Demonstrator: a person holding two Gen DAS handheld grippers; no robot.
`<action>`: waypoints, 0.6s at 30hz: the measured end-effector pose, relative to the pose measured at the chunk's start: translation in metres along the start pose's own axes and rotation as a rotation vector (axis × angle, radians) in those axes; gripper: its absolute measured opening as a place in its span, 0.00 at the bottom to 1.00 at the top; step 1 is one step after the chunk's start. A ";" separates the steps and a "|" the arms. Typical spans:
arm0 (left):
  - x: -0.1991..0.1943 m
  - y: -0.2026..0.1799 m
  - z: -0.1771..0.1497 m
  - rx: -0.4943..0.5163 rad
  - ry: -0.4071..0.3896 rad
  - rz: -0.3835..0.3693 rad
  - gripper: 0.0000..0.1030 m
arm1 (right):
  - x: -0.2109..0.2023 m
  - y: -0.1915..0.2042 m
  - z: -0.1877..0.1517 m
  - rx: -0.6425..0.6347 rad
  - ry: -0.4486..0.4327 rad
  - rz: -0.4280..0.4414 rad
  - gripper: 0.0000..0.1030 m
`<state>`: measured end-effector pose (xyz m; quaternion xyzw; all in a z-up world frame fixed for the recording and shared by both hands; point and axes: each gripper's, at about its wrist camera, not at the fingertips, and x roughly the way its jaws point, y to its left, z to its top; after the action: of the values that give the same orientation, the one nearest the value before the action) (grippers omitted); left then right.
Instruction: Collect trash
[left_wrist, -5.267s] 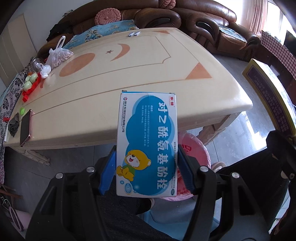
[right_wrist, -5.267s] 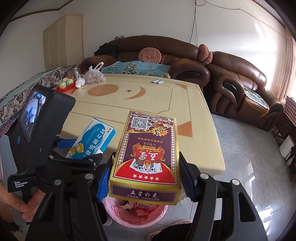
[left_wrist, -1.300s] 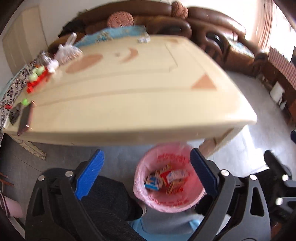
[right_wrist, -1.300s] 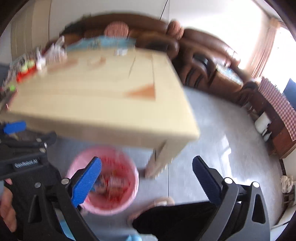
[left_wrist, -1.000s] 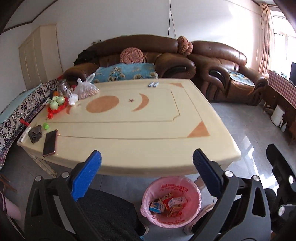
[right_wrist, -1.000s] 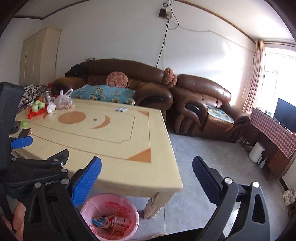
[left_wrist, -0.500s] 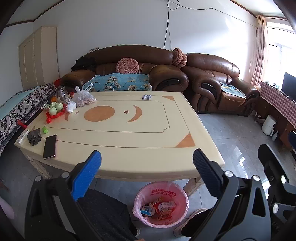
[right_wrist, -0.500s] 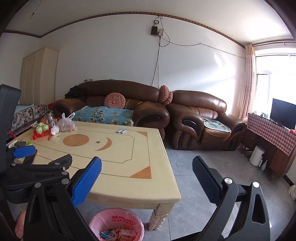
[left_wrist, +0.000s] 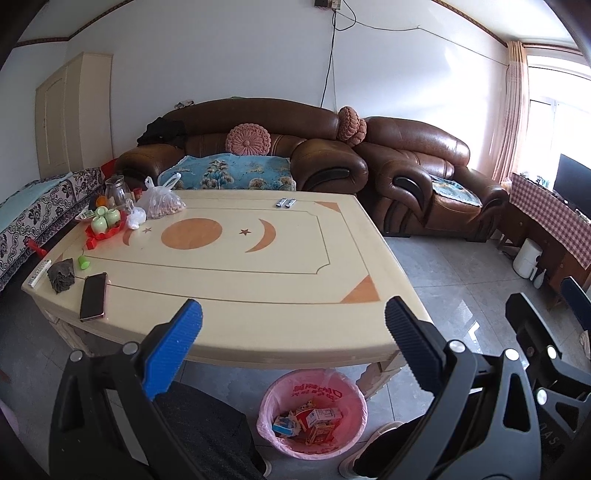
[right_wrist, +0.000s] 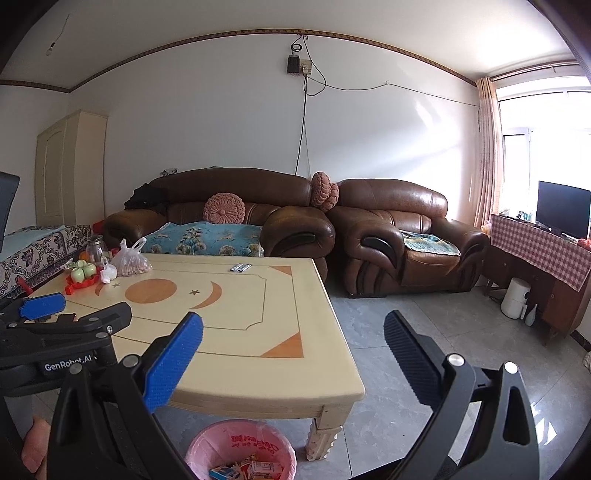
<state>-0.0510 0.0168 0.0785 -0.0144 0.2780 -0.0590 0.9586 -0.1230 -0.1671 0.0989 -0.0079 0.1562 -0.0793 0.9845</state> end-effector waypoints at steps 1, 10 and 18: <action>0.001 0.000 0.000 0.000 0.005 0.002 0.94 | -0.001 0.000 0.000 0.000 0.000 0.002 0.93; 0.005 0.000 0.001 0.016 0.017 0.023 0.94 | -0.002 0.004 0.001 -0.007 -0.005 -0.005 0.93; 0.006 -0.004 0.000 0.042 0.020 0.033 0.94 | -0.002 -0.001 0.003 0.007 -0.006 -0.022 0.93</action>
<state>-0.0468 0.0126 0.0756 0.0108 0.2866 -0.0490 0.9567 -0.1237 -0.1674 0.1020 -0.0064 0.1529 -0.0905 0.9841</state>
